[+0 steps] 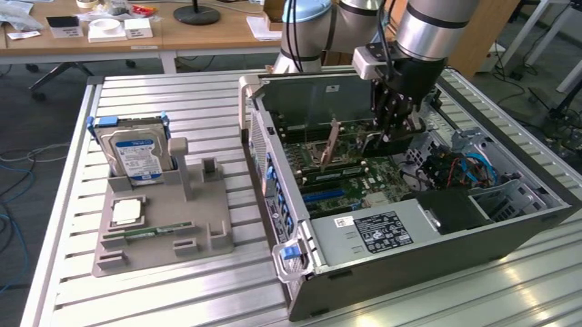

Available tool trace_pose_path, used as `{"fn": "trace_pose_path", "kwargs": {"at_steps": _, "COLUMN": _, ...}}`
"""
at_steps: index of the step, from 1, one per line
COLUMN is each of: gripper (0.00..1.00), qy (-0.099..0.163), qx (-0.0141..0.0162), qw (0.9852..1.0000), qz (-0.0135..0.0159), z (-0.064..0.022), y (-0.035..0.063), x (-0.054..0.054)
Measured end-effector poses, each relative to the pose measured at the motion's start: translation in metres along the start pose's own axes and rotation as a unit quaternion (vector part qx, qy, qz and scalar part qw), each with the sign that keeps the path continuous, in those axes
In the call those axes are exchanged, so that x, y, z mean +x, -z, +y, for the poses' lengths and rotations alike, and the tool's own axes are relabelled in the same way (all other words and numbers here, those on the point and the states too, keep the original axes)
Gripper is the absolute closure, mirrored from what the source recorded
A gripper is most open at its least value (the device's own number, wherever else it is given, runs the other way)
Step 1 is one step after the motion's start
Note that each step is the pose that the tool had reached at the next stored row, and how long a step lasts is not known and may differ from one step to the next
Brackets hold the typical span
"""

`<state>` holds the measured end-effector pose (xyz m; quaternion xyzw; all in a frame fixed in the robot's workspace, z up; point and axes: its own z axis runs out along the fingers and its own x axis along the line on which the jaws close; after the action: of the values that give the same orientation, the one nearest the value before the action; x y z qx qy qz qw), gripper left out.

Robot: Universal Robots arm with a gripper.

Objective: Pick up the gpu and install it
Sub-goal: 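Insert the gpu into the slot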

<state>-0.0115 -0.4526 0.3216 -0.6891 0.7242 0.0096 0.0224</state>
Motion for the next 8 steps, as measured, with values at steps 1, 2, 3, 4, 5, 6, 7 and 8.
{"fn": "trace_pose_path", "kwargs": {"at_steps": 1, "gripper": 0.73, "qy": 0.000, "qx": 0.0000, "qw": 1.0000, "qz": 0.0000, "z": 0.0000, "y": 0.0000, "x": 0.0000}}
{"fn": "trace_pose_path", "kwargs": {"at_steps": 2, "gripper": 0.73, "qy": 0.000, "qx": 0.0000, "qw": 1.0000, "qz": 0.0000, "z": 0.0004, "y": -0.0003, "x": 0.0001}}
{"fn": "trace_pose_path", "kwargs": {"at_steps": 3, "gripper": 0.73, "qy": 0.000, "qx": 0.0000, "qw": 1.0000, "qz": 0.0000, "z": 0.0011, "y": -0.0006, "x": 0.0001}}
{"fn": "trace_pose_path", "kwargs": {"at_steps": 4, "gripper": 0.73, "qy": 0.000, "qx": 0.0000, "qw": 1.0000, "qz": 0.0001, "z": 0.0018, "y": -0.0007, "x": 0.0002}}
{"fn": "trace_pose_path", "kwargs": {"at_steps": 5, "gripper": 0.73, "qy": 0.000, "qx": 0.0001, "qw": 1.0000, "qz": 0.0000, "z": 0.0026, "y": -0.0008, "x": 0.0003}}
{"fn": "trace_pose_path", "kwargs": {"at_steps": 6, "gripper": 0.73, "qy": 0.000, "qx": 0.0001, "qw": 1.0000, "qz": -0.0001, "z": 0.0034, "y": -0.0009, "x": 0.0007}}
{"fn": "trace_pose_path", "kwargs": {"at_steps": 7, "gripper": 0.73, "qy": 0.000, "qx": 0.0001, "qw": 1.0000, "qz": -0.0001, "z": 0.0040, "y": -0.0009, "x": 0.0013}}
{"fn": "trace_pose_path", "kwargs": {"at_steps": 8, "gripper": 0.73, "qy": 0.000, "qx": 0.0000, "qw": 1.0000, "qz": 0.0000, "z": 0.0043, "y": -0.0009, "x": 0.0022}}
